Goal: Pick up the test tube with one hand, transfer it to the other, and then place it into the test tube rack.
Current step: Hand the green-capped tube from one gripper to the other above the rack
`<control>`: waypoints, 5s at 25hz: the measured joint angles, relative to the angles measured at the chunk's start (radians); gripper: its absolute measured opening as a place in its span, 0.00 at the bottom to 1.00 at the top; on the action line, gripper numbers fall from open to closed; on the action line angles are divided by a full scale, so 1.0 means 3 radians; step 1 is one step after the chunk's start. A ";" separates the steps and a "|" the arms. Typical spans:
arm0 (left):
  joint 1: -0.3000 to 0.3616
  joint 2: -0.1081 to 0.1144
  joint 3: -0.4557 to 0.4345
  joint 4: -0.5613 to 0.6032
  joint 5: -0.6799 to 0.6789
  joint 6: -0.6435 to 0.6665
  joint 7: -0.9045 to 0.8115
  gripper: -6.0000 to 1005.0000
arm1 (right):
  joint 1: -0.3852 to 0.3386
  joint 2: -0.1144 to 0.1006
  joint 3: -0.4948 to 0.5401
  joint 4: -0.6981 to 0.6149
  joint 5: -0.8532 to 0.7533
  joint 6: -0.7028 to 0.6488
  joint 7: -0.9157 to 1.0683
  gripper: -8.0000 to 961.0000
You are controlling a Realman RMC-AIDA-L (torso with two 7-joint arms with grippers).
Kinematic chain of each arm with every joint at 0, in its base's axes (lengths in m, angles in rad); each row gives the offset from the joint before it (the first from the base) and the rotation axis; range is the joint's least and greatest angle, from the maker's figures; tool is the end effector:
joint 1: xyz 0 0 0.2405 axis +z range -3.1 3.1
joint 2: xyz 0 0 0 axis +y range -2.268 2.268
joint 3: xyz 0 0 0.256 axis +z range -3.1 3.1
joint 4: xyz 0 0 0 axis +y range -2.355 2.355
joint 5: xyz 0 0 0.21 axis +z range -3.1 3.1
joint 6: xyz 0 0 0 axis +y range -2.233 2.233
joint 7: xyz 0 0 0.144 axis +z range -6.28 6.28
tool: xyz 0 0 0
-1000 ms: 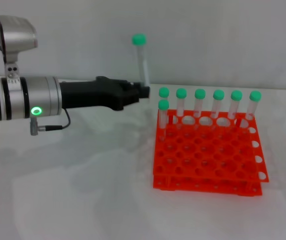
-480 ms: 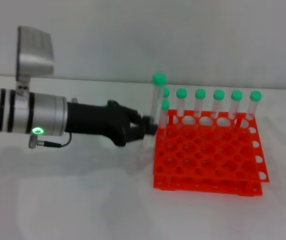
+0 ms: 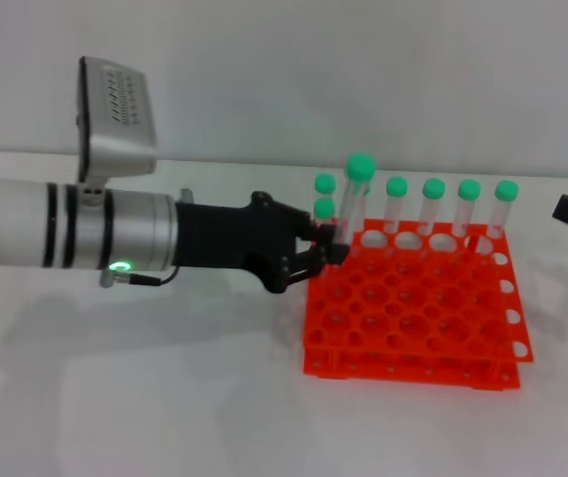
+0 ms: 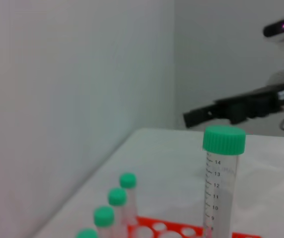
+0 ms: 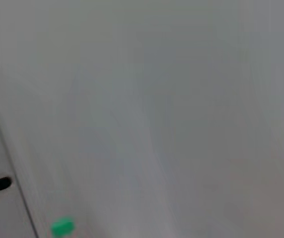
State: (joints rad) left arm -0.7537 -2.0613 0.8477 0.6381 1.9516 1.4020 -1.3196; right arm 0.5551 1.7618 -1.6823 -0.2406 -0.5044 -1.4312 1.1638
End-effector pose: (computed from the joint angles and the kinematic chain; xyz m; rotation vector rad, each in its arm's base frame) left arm -0.1845 0.3926 -0.0140 -2.8085 -0.2113 -0.5795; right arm 0.2728 0.3660 0.0687 -2.3201 0.6616 1.1283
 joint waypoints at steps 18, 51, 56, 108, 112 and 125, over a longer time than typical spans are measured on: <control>-0.0027 -0.0067 0.0593 -0.0367 -0.0902 -0.0368 0.0283 0.19 | 0.0058 0.0564 0.0061 -0.0178 -0.0070 0.0219 -0.0556 0.89; -0.0065 -0.0078 0.0751 -0.0624 -0.0912 -0.0506 0.0272 0.19 | 0.0183 0.0751 0.0060 -0.0277 -0.0296 0.0260 -0.0542 0.84; -0.0065 -0.0079 0.0761 -0.0633 -0.0912 -0.0506 0.0265 0.19 | 0.0198 0.0774 0.0061 -0.0277 -0.0311 0.0280 -0.0538 0.74; 0.0093 -0.0093 0.0919 -0.0684 -0.1166 -0.0685 0.0586 0.47 | 0.0237 0.0776 0.0085 -0.0278 -0.0376 0.0332 -0.0535 0.21; 0.0113 -0.0093 0.0923 -0.0681 -0.1229 -0.0685 0.0625 0.65 | 0.0236 0.0774 0.0085 -0.0277 -0.0374 0.0332 -0.0535 0.21; 0.0409 -0.0093 0.0923 -0.0680 -0.1524 -0.0735 0.0922 0.78 | 0.0277 0.0689 0.0174 -0.0412 -0.0378 0.0381 -0.0532 0.22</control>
State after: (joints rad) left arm -0.6310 -2.0893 1.1245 0.4342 1.4945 1.1816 -1.0430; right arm 0.6383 1.9684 -1.6302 -0.3642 -0.6177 -1.3170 1.0042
